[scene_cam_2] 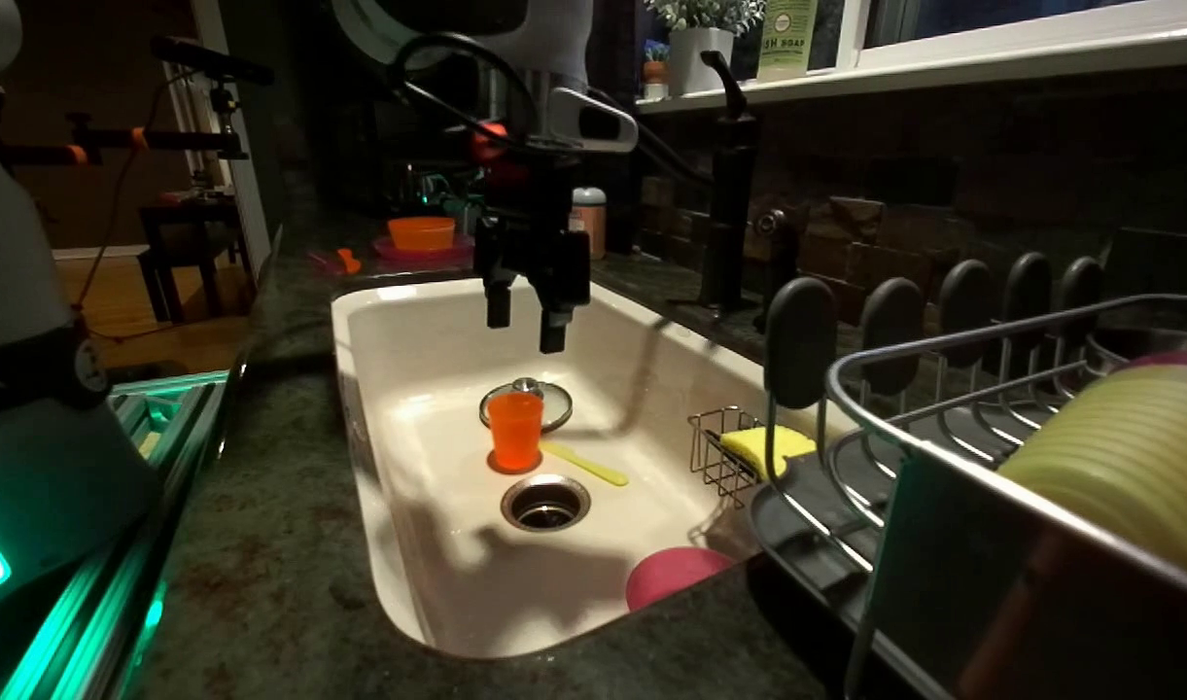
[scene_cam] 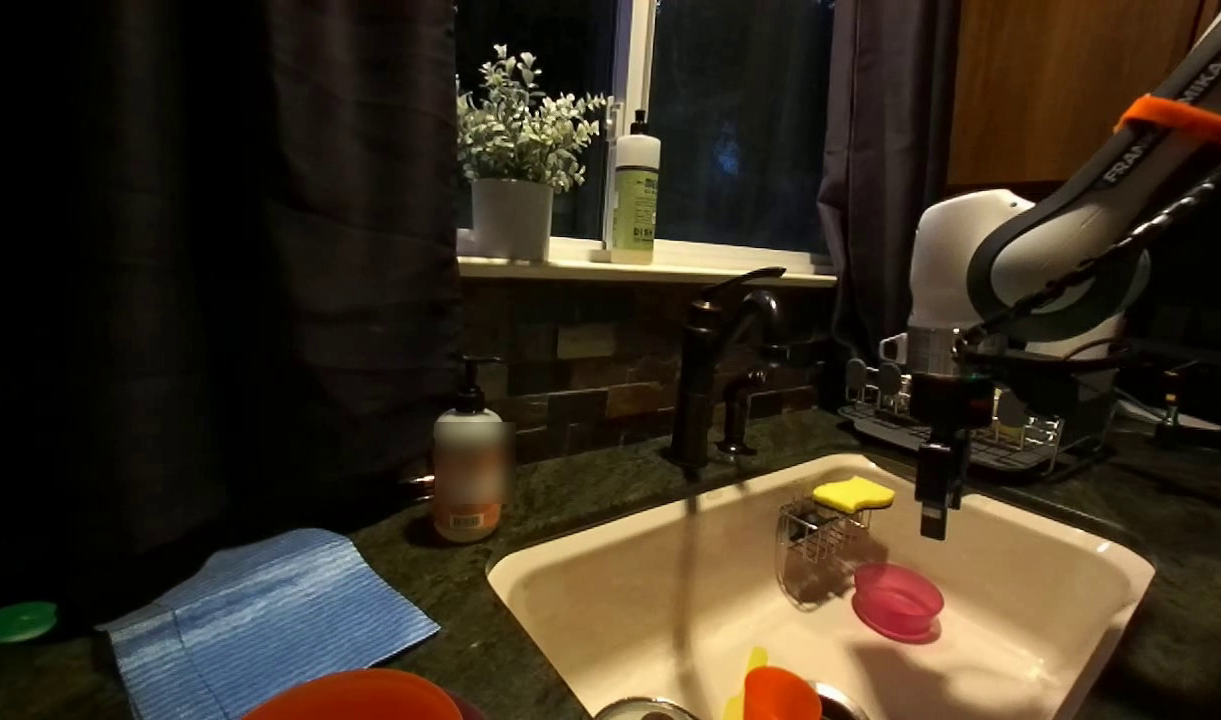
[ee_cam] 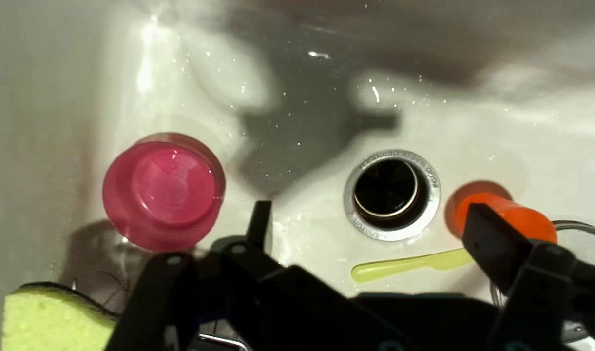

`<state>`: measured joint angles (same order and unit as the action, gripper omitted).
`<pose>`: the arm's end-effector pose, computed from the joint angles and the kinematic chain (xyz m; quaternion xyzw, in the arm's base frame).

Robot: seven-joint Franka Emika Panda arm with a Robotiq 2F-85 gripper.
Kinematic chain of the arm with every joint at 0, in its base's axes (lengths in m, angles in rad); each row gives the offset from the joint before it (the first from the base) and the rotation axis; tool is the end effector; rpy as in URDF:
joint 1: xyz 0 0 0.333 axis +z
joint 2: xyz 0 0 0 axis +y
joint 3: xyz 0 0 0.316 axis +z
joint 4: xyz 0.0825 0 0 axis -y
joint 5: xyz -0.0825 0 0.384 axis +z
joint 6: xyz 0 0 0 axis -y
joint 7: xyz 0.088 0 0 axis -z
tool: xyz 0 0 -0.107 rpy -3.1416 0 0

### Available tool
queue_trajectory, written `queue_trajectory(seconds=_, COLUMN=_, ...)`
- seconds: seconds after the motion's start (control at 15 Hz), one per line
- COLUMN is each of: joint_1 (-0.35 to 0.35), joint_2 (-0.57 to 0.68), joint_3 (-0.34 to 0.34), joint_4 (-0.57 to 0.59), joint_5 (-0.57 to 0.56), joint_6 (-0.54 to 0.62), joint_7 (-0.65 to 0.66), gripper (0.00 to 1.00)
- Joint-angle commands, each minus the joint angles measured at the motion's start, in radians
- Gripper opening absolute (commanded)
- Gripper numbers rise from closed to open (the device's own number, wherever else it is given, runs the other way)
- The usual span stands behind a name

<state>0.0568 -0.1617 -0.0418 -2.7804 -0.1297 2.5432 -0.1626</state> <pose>0.3733 0.0079 0.2532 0.9884 0.1435 -0.0397 0.0283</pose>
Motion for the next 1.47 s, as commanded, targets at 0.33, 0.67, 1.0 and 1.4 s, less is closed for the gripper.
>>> queue_trajectory(seconds=0.33, joint_1=0.031, joint_2=0.287, joint_3=0.103, joint_4=0.006, joint_5=0.325, joint_6=0.316, joint_7=-0.219, gripper=1.00)
queue_trajectory(seconds=0.67, joint_1=-0.023, joint_2=0.436, joint_3=0.232, joint_4=0.007, joint_5=0.362, joint_6=0.501, joint_7=-0.199, gripper=1.00)
queue_trajectory(seconds=1.0, joint_1=-0.061, joint_2=0.538, joint_3=0.251, joint_4=0.013, joint_5=0.240, joint_6=0.646, joint_7=-0.097, gripper=1.00)
queue_trajectory(seconds=1.4, joint_1=-0.083, joint_2=0.603, joint_3=0.236, joint_4=0.039, joint_5=0.133, joint_6=0.743, joint_7=-0.003, gripper=1.00)
